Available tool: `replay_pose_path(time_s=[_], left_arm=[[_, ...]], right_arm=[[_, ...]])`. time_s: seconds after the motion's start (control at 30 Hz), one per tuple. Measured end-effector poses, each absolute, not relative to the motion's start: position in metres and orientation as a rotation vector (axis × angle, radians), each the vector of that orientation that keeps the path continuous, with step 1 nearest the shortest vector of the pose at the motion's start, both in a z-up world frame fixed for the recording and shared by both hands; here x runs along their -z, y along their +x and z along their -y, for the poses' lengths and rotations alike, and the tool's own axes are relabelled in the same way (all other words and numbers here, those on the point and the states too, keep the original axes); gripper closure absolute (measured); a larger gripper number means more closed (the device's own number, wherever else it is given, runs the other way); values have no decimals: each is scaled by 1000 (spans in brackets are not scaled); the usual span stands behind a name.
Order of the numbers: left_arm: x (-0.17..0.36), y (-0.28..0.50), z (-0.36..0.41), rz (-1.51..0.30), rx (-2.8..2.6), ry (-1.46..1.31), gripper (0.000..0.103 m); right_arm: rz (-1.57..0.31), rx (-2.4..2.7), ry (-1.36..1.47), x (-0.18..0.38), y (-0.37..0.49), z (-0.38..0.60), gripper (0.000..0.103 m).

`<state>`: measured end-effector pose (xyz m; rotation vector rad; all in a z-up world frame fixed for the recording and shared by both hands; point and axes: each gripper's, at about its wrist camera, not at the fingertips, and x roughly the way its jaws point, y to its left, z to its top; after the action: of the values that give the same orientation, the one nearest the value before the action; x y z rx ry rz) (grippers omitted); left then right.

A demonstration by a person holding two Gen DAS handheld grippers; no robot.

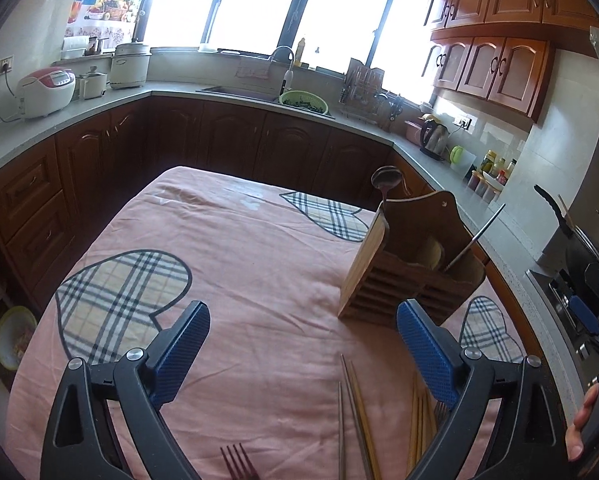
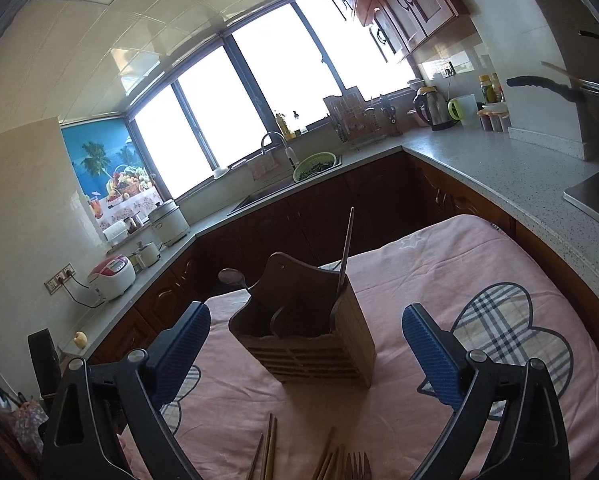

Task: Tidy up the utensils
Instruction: 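Withdraw both open grippers from the holder back over the utensils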

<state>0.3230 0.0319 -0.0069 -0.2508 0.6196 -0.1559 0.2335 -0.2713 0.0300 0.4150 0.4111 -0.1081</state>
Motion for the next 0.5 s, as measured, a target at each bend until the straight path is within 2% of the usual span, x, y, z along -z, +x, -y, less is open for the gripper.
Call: replay_pose_path(time_s=[0.5], left_arm=[[10,257,-52,-760,166,-217,8]], right_arm=[[-531,145,417,4,162,250,5]])
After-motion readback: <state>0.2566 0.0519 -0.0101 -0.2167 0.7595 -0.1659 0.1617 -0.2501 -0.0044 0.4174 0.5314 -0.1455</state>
